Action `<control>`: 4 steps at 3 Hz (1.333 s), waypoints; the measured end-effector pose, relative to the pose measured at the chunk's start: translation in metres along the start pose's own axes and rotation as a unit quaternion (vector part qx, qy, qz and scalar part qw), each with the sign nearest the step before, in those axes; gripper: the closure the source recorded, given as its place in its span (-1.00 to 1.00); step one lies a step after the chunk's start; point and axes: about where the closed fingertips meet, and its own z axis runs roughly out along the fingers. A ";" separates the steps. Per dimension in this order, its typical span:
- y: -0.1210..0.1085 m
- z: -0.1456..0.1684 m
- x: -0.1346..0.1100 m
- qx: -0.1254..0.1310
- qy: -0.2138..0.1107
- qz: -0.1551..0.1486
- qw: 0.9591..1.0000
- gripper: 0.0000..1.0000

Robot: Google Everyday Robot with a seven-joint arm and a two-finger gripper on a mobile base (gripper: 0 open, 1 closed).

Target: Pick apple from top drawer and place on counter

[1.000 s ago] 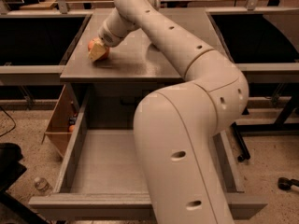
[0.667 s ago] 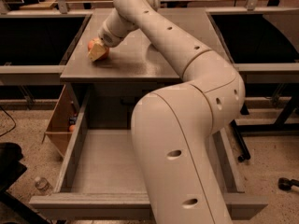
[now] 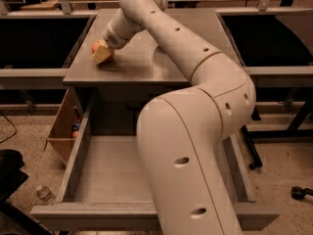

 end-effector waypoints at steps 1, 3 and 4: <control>0.000 0.000 0.000 0.000 0.000 0.000 1.000 0.21; 0.000 0.000 0.000 0.000 0.000 0.000 1.000 -0.88; 0.000 0.000 0.000 0.000 0.000 0.000 1.000 -1.00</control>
Offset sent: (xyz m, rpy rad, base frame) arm 0.0000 0.0000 0.0000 0.0000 0.0000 0.0000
